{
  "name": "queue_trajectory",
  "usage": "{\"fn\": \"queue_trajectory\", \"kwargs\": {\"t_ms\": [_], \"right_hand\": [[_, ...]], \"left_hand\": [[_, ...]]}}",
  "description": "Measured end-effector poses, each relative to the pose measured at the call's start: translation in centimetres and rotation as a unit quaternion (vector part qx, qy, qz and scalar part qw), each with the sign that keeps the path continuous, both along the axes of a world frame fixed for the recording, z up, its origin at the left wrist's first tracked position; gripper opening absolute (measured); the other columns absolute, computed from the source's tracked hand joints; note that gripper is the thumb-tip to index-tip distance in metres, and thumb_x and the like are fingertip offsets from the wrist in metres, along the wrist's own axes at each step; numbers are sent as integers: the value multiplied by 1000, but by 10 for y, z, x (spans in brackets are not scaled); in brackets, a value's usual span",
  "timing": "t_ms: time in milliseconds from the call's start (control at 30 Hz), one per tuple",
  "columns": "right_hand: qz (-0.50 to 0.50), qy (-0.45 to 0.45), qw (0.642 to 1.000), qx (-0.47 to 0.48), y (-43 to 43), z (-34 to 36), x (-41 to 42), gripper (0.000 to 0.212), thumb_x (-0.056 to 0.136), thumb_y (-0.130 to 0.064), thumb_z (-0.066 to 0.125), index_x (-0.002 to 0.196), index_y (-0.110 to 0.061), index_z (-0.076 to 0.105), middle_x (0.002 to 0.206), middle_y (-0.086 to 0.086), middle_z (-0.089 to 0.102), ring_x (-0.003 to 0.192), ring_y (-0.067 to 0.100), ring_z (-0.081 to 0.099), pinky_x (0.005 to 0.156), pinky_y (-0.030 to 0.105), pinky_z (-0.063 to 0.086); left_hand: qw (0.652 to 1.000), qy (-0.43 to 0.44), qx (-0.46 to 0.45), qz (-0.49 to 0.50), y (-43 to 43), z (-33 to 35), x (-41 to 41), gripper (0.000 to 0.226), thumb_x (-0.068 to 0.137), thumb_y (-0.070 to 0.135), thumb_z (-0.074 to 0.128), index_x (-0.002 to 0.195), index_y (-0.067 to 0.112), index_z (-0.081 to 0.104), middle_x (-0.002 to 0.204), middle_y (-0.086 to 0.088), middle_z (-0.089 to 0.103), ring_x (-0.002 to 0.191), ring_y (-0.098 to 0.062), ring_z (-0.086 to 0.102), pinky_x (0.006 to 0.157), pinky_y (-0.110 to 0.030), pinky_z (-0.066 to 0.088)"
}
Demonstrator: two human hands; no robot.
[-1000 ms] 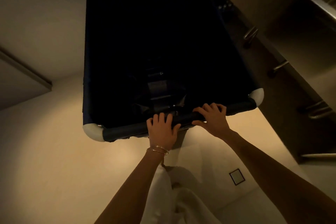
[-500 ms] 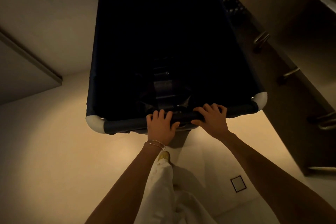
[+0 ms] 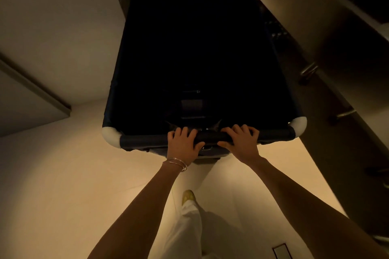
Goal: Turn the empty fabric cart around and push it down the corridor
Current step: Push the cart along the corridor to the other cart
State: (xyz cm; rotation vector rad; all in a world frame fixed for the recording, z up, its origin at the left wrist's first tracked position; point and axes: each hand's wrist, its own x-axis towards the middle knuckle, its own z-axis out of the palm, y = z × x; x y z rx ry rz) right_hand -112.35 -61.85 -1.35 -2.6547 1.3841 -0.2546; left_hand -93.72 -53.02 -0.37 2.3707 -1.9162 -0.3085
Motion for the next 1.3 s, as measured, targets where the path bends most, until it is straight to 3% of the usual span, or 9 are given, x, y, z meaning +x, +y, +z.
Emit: {"fn": "queue_trajectory", "kwargs": {"t_ms": [167,267,500,733,833,900,1067,1167,1300], "right_hand": [[5,2,1000,2,-60,2,27,79,81,-74,7,102,-22,62,89,10,65,89,34,58,83,40,22],[7,9,1000,1,-95,2,42,79,80,-75,6,103,-24,62,91,9,65,90,33,58,84,43,26],[28,5,1000,-8,-170,2,72,78,81,-74,7,102,-23,61,89,9,65,89,34,58,81,38,22],[45,11,999,-1,-252,4,109,78,81,-74,7,102,-22,62,89,11,65,88,34,58,83,45,32],[56,13,998,-5,-288,5,125,72,80,-74,17,101,-22,62,88,11,65,87,34,58,82,45,32],[59,16,998,13,-312,7,138,65,76,-69,27,103,-21,63,91,11,65,90,34,57,84,47,34],[79,50,995,34,-372,5,165,70,74,-69,20,115,-26,56,107,9,61,105,33,48,89,44,25],[93,65,993,35,-404,4,180,60,81,-68,30,120,-27,51,113,10,58,110,32,45,91,45,24],[110,56,992,36,-445,6,201,70,75,-67,16,119,-26,52,111,11,58,108,33,46,91,46,23]], "left_hand": [[1000,-4,17,-3,-58,3,26,49,92,53,35,129,21,42,125,-7,51,115,-27,41,99,-41,26],[1000,4,14,3,-91,4,41,50,92,51,37,128,19,43,124,-9,51,114,-29,42,98,-41,26],[1000,0,15,15,-161,6,67,49,92,51,36,128,18,43,123,-10,51,114,-29,42,97,-41,27],[999,-13,17,30,-238,3,101,50,91,52,37,128,18,43,121,-10,52,112,-30,43,96,-43,27],[999,-15,16,47,-272,4,116,49,90,51,40,127,18,45,120,-9,54,111,-30,44,94,-43,28],[998,-11,22,54,-294,6,126,49,90,51,41,127,18,46,120,-10,54,111,-30,44,94,-42,29],[996,-15,43,78,-350,6,152,51,91,53,39,130,21,42,125,-8,52,116,-28,42,98,-41,26],[995,-15,45,87,-378,6,167,50,90,53,40,129,21,43,124,-8,53,115,-28,43,97,-41,27],[995,-17,40,93,-413,7,185,50,90,53,40,129,22,43,123,-6,54,114,-27,43,97,-39,27]]}}
